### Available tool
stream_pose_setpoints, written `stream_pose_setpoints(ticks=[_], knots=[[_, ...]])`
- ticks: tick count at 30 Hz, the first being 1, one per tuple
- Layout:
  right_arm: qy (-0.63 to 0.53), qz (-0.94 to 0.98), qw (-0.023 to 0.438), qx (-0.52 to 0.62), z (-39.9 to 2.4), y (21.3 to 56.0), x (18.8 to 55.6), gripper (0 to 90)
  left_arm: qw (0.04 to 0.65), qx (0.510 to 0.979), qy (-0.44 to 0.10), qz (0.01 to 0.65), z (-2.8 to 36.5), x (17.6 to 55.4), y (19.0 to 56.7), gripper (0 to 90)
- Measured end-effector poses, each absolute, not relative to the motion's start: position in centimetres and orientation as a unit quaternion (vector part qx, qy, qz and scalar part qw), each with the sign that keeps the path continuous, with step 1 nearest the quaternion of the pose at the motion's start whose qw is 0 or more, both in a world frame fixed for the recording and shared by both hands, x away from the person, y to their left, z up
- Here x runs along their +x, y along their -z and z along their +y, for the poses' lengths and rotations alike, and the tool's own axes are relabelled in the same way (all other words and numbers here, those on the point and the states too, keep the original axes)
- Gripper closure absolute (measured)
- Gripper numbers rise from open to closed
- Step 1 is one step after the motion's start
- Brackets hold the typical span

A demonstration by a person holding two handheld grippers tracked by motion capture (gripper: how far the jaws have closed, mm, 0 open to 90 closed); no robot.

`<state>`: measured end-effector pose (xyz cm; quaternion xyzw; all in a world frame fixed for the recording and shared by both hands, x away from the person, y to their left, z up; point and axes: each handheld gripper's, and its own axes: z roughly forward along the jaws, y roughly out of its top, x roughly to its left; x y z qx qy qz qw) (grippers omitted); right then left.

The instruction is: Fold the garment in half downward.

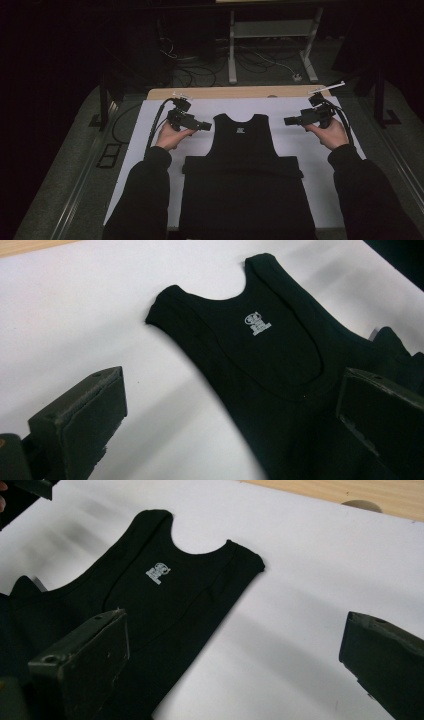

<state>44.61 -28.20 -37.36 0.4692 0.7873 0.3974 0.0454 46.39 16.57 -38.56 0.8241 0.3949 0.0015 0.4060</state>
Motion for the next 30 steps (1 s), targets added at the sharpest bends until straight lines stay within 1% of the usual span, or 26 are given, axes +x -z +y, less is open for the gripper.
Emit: stream_pose_setpoints(ticks=[13, 30], knots=[[-0.378, 0.801, 0.04, 0.462, -26.5, 38.7, 44.9, 0.0, 0.405, 0.825, 0.003, 0.394, 15.9, 46.6, 39.3, 0.0], [-0.37, 0.805, 0.025, 0.462, -24.7, 40.4, 45.5, 0.0, 0.398, 0.832, 0.021, 0.385, 14.1, 46.8, 41.3, 0.0]])
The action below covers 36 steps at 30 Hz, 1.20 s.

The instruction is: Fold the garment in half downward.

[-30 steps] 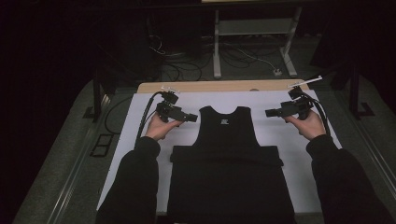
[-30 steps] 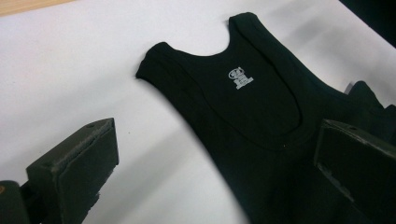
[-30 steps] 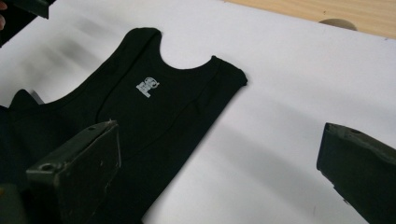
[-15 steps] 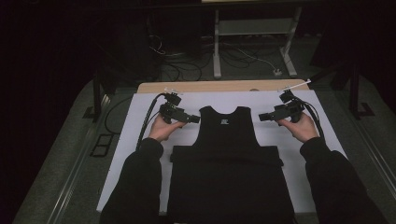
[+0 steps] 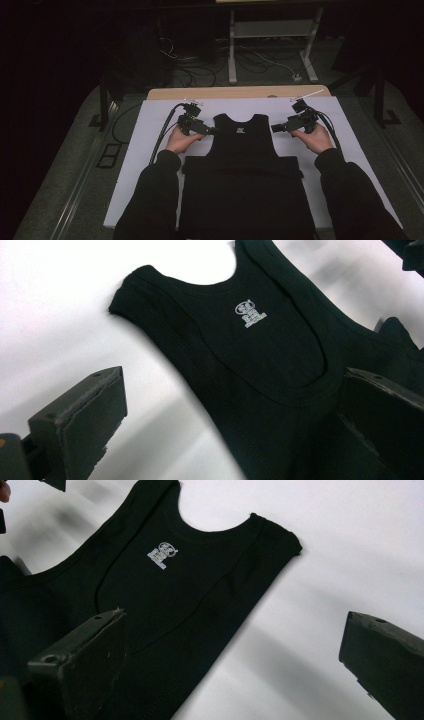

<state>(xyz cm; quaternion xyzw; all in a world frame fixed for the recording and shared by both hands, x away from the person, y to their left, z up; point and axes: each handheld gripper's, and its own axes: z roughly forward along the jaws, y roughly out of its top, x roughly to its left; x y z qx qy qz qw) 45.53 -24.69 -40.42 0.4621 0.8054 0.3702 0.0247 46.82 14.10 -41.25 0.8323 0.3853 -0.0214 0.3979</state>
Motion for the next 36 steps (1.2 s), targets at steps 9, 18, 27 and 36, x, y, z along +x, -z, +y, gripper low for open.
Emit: stream_pose_setpoints(ticks=[9, 18, 27, 36], knots=[[-0.364, 0.809, 0.019, 0.46, -23.9, 41.0, 45.6, 0.0, 0.4, 0.832, 0.029, 0.383, 13.7, 46.7, 41.7, 0.0], [-0.359, 0.819, 0.007, 0.449, -22.5, 42.2, 45.7, 3.6, 0.394, 0.834, 0.038, 0.385, 13.2, 46.8, 42.6, 0.0], [-0.356, 0.82, 0.003, 0.448, -21.8, 43.2, 45.9, 3.9, 0.386, 0.835, 0.053, 0.388, 12.5, 46.9, 43.6, 0.0], [-0.353, 0.819, 0.012, 0.453, -21.1, 43.6, 45.9, 14.6, 0.391, 0.831, 0.043, 0.393, 12.4, 47.0, 43.8, 4.9]])
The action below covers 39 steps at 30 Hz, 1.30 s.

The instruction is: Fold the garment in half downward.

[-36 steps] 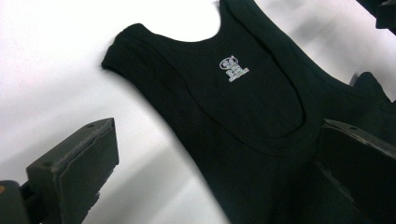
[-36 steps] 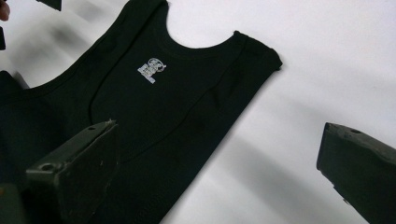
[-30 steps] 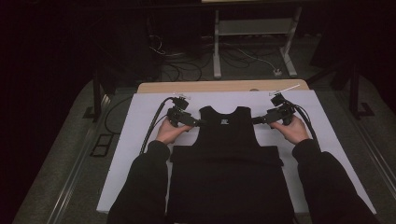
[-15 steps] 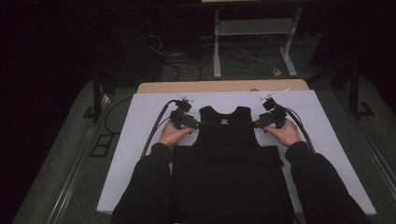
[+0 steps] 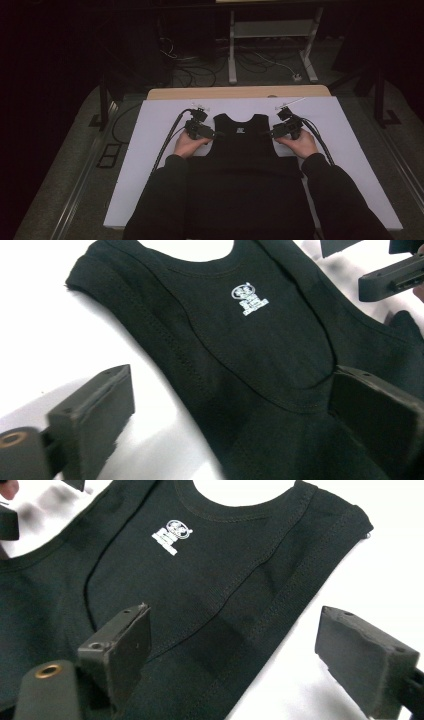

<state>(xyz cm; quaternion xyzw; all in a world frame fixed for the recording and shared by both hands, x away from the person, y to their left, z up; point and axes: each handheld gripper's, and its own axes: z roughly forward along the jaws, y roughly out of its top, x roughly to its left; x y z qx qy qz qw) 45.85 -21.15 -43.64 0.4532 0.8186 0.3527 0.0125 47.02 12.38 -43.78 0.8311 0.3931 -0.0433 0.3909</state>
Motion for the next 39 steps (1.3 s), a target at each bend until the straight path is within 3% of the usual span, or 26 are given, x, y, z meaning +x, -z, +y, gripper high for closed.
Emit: stream_pose_setpoints(ticks=[10, 28, 39], knots=[[-0.339, 0.82, 0.023, 0.461, -21.0, 44.2, 46.0, 34.0, 0.382, 0.836, 0.035, 0.391, 12.2, 47.1, 44.2, 17.7], [-0.341, 0.821, 0.047, 0.455, -20.2, 44.4, 45.7, 42.2, 0.386, 0.833, 0.013, 0.395, 11.8, 46.8, 44.5, 40.6], [-0.326, 0.831, 0.076, 0.444, -19.2, 44.3, 45.0, 61.3, 0.388, 0.837, 0.001, 0.386, 11.0, 46.5, 44.7, 59.5]])
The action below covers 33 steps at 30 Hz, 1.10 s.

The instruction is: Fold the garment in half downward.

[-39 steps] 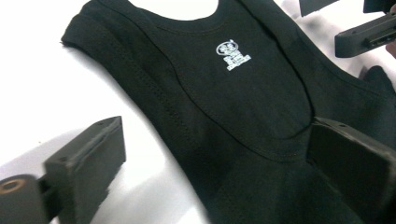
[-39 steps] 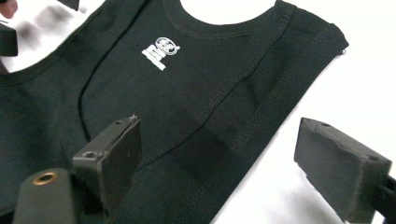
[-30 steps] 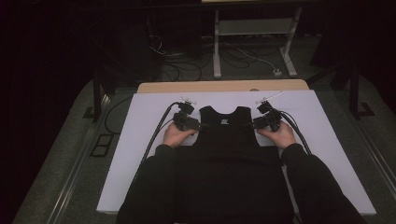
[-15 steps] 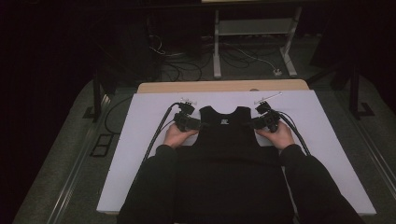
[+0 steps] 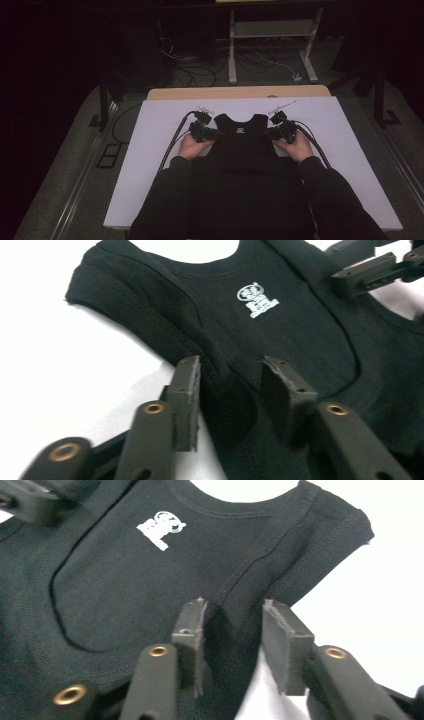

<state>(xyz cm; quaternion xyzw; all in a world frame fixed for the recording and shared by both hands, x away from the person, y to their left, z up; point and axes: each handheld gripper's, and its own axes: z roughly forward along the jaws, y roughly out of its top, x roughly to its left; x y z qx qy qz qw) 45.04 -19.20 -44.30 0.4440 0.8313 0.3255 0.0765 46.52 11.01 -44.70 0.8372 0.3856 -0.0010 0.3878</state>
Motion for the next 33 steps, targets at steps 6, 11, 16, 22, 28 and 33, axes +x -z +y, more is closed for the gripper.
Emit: stream_pose_setpoints(ticks=[6, 11, 16, 22, 28, 33], knots=[[-0.335, 0.83, 0.062, 0.441, -19.1, 44.4, 44.9, 75.6, 0.373, 0.848, -0.031, 0.376, 10.2, 46.1, 44.6, 72.1], [-0.351, 0.821, 0.032, 0.449, -19.3, 44.7, 45.0, 83.5, 0.373, 0.85, -0.021, 0.371, 10.0, 46.0, 44.7, 80.6], [-0.352, 0.818, 0.022, 0.454, -19.5, 44.6, 45.1, 85.0, 0.375, 0.847, -0.017, 0.376, 10.0, 46.1, 44.7, 83.6], [-0.361, 0.809, 0.009, 0.464, -20.0, 44.6, 45.3, 85.4, 0.371, 0.845, -0.018, 0.385, 10.2, 46.3, 44.5, 83.9], [-0.363, 0.807, 0.014, 0.465, -20.1, 43.9, 45.1, 85.5, 0.37, 0.846, -0.024, 0.383, 10.5, 46.1, 43.6, 84.2], [-0.368, 0.804, 0.022, 0.466, -20.5, 42.8, 44.8, 85.5, 0.383, 0.837, -0.03, 0.389, 10.8, 45.7, 42.3, 84.2]])
